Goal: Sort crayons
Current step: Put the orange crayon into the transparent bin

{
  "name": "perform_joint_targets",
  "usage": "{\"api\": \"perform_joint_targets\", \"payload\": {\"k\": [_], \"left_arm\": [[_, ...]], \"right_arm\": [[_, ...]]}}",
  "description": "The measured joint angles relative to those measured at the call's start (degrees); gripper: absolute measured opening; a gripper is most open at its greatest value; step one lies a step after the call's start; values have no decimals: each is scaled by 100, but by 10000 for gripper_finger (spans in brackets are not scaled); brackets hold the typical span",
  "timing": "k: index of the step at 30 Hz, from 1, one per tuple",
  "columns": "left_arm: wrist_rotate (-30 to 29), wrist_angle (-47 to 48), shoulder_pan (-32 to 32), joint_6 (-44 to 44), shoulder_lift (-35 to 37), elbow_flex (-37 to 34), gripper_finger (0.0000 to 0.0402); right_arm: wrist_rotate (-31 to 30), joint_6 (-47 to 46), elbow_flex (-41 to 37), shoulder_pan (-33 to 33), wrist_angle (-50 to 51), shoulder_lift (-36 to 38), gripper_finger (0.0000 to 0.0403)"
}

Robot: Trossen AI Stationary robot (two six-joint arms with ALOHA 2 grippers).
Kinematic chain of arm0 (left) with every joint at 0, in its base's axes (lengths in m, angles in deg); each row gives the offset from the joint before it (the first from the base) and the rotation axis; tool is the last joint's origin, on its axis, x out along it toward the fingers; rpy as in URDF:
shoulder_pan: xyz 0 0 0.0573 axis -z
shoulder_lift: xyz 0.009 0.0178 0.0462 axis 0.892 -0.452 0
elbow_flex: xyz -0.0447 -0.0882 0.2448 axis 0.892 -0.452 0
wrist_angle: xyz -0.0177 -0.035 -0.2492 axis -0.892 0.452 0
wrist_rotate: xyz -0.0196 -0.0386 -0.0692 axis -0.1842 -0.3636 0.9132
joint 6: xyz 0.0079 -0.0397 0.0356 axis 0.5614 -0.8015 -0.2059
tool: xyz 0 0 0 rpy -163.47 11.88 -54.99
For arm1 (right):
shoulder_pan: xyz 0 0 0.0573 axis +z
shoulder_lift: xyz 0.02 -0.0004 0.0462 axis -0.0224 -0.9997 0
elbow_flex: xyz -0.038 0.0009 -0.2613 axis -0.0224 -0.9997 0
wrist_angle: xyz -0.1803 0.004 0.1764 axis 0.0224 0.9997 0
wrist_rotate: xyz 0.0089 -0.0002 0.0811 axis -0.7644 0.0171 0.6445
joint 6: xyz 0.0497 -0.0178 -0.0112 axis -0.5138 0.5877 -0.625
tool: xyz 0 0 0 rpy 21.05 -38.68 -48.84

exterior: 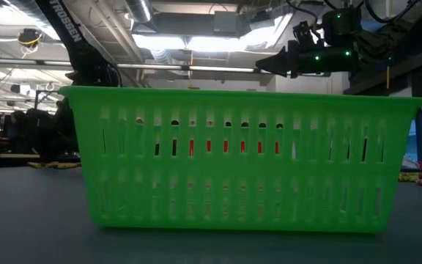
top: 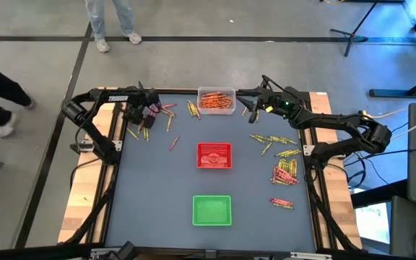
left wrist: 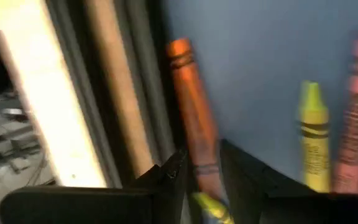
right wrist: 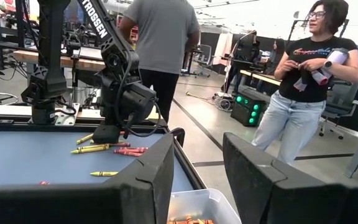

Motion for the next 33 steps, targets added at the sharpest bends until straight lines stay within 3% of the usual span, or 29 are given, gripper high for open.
{"api": "perform_joint_targets", "payload": {"k": [5,26,33], "left_arm": [[453,-43,24,327,-8,0,82],[27,353,72,-178,93,246,82],[-109,402,420,-254,188,277,82]], "right_arm": [[2,0,0,0,-1,0,137],[46,2,0,0,-18,0,137],[46,2,17,0,-16,0,137]]}}
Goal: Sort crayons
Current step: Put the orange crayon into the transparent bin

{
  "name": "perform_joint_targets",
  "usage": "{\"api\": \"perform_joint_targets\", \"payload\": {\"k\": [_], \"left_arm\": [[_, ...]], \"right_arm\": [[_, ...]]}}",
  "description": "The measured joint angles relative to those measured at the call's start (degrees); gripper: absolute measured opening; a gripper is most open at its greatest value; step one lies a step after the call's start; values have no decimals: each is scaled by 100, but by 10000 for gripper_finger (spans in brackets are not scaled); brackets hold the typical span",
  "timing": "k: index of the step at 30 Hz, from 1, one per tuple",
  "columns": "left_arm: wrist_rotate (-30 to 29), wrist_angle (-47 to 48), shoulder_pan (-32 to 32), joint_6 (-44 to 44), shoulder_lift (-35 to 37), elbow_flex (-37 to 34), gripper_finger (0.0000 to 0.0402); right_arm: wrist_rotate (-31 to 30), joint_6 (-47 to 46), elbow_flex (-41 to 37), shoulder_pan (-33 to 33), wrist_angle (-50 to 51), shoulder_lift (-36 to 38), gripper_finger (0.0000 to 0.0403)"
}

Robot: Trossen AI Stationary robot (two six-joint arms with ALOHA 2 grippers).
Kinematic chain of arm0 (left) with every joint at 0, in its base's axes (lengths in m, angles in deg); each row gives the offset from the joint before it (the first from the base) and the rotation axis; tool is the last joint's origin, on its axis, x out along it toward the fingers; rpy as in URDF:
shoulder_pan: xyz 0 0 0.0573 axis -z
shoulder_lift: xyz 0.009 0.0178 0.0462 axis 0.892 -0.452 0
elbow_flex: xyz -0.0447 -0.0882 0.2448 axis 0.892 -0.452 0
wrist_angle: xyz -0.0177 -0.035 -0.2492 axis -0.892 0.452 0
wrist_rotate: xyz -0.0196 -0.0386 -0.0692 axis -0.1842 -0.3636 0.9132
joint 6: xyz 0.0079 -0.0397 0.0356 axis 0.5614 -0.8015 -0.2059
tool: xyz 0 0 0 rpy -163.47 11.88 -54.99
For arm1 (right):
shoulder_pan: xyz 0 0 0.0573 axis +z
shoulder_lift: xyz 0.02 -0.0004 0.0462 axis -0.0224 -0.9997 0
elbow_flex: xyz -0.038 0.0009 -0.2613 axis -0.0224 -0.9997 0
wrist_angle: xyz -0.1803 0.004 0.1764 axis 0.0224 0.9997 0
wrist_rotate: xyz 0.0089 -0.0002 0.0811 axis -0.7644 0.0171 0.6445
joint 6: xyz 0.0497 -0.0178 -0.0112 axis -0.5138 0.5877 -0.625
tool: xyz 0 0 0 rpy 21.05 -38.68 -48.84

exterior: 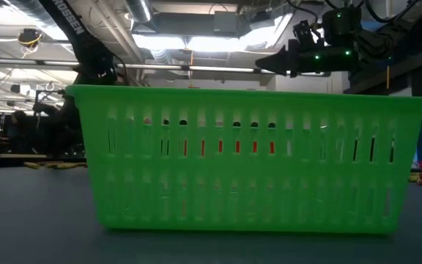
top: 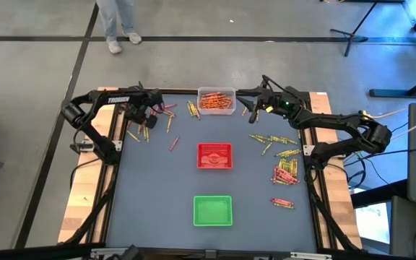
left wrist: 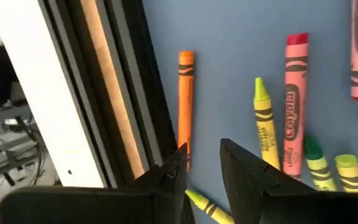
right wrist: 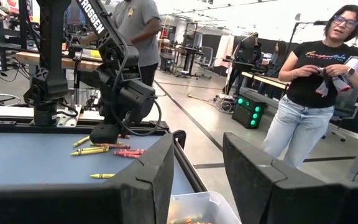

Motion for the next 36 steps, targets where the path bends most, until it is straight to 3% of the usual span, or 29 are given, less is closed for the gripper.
{"api": "perform_joint_targets", "payload": {"k": [3,6,13,18,25,30,36], "left_arm": [[-2,20,8,23,0,4,82],[479,-18,134,63,0,165,82],[642,-12,707,943,0,1125,82],[694,711,314,1255,-243,1912,82],[246,2388,-167,1405,-1335,2827,48],[314,2783,-468,1505,-1958,3191,27],[607,2812,-868,1606,-2354,3231,31]], "right_arm": [[0,0,0,0,47,0,137],[0,0,0,0,73,0,137],[0,0,0,0,13,0,137],[0,-7,0,0,-22,0,137],[0,-70,2,0,-10,0,137],[0,-68,2,0,15,0,137],[0,-68,2,0,38,0,137]]}}
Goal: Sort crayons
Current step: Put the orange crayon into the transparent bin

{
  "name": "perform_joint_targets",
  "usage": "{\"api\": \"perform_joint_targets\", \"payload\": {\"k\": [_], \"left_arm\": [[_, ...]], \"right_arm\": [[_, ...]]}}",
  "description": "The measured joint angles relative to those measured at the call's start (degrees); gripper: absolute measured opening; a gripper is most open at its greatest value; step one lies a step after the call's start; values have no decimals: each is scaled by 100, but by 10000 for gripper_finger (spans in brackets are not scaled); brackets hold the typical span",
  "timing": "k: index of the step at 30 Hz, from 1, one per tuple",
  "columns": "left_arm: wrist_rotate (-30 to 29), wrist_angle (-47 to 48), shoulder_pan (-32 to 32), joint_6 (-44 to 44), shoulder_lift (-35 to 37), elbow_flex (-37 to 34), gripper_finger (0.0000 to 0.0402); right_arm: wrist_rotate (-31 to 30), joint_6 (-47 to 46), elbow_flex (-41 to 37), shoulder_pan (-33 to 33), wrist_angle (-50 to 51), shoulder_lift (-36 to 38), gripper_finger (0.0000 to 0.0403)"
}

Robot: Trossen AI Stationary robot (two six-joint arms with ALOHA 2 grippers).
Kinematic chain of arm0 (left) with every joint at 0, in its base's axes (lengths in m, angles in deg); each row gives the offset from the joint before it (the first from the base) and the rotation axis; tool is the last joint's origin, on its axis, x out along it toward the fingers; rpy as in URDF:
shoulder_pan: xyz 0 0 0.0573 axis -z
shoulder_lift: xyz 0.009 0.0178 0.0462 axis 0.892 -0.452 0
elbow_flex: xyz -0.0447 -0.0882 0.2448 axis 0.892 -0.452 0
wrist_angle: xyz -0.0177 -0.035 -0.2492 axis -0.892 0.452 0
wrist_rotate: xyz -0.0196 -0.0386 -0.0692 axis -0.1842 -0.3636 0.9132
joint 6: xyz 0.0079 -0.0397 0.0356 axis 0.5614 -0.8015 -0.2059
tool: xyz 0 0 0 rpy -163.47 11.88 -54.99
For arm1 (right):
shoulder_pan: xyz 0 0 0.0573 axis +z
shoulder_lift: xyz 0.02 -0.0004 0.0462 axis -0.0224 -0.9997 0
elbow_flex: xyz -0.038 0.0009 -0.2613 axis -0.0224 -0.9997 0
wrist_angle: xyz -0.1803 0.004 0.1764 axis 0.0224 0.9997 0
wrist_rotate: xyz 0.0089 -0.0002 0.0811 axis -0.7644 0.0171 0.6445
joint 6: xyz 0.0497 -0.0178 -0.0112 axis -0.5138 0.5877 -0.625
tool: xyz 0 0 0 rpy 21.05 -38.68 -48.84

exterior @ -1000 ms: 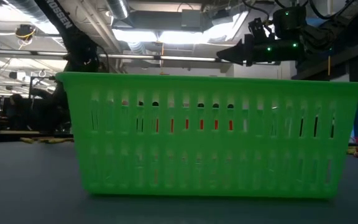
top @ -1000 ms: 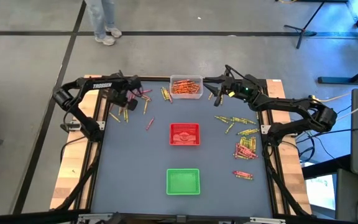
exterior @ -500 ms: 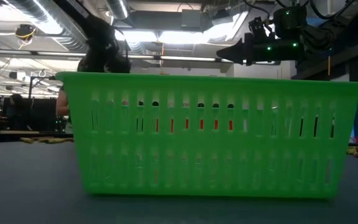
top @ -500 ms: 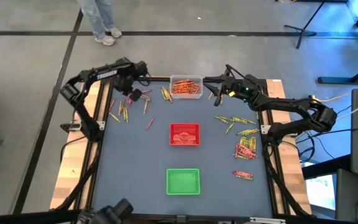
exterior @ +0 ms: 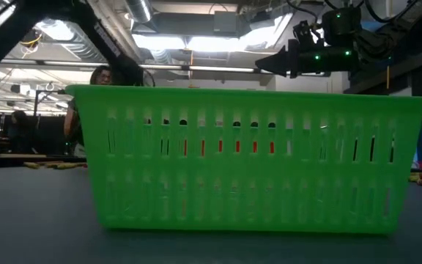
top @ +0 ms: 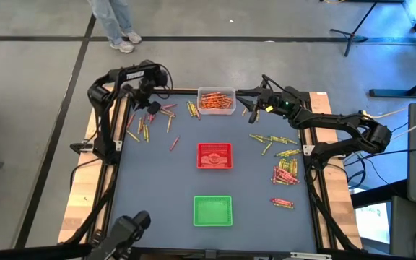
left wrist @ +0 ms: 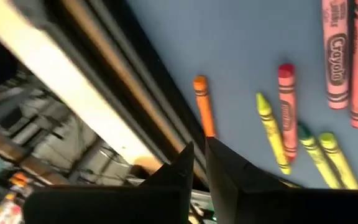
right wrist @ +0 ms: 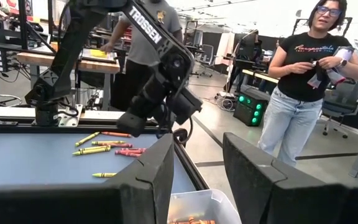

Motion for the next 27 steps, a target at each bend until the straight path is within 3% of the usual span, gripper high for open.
{"api": "perform_joint_targets", "payload": {"k": [10,14,19,27], "left_arm": [[-66,-137,-278,-93,-549,1,48],[-675,-184,-276,-350,-793,1,40],[-877,-252,-304,-474,-1048,25,31],[-389,-256,-345,-215,-1273,247,22]], "right_arm": [[0,0,0,0,0,0,137],[0,0,0,0,0,0,137],[0,0,0,0,0,0,137],[0,0,0,0,0,0,137]]}}
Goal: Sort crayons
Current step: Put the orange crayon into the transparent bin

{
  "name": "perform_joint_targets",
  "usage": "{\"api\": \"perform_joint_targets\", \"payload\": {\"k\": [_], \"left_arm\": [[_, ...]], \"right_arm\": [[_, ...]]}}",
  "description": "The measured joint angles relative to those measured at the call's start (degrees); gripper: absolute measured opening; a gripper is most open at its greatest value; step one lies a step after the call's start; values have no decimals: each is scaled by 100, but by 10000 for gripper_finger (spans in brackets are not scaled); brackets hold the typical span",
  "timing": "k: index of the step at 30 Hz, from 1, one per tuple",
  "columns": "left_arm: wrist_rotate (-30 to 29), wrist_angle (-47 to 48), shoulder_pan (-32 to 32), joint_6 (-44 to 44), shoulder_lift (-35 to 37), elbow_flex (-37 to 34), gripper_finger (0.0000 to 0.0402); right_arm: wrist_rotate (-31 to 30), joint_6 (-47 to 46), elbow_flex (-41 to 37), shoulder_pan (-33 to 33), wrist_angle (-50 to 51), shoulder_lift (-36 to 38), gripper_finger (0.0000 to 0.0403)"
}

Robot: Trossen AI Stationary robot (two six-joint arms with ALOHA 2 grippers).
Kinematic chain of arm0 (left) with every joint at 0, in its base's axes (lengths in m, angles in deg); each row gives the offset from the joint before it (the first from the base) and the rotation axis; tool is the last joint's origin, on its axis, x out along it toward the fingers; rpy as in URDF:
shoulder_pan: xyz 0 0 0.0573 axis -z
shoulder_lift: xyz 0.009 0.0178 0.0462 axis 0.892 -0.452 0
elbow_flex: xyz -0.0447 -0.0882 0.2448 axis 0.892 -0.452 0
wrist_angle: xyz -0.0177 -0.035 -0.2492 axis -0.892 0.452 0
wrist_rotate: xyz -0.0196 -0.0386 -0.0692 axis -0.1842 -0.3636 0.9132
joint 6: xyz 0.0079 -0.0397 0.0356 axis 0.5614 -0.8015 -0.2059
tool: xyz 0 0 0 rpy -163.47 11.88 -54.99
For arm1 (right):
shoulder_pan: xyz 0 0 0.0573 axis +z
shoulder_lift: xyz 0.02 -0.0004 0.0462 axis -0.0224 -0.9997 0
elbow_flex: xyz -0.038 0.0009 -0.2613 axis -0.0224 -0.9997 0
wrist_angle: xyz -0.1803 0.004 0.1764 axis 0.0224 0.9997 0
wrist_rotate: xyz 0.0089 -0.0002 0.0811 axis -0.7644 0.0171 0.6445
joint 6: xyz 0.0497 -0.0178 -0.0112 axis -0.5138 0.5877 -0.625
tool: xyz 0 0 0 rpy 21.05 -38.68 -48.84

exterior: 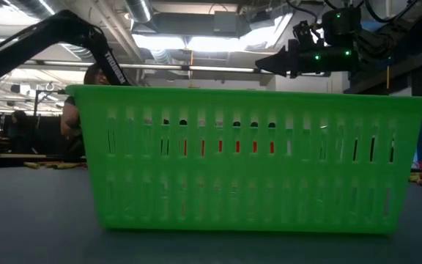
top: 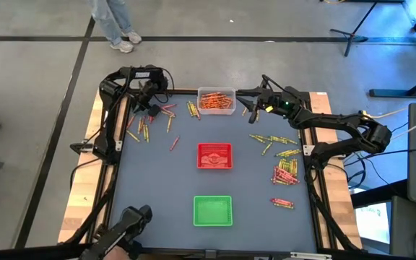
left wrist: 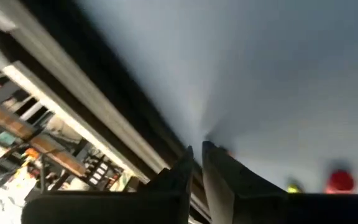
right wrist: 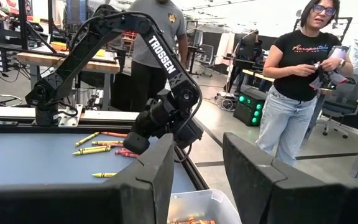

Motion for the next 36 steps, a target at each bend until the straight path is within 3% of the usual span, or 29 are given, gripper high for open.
{"api": "perform_joint_targets", "payload": {"k": [7,19,26,36], "left_arm": [[592,367,17,444,-185,102,22],[198,619,466,772,92,96,41],[518,631,851,798,754,89,80],[813,476,599,585,1089,-398,84]], "right_arm": [[0,0,0,0,9,0,137],[92,-31,0,0,39,0,137],[195,-38,0,0,47,2,137],[195,-42,0,0,39,2,137]]}}
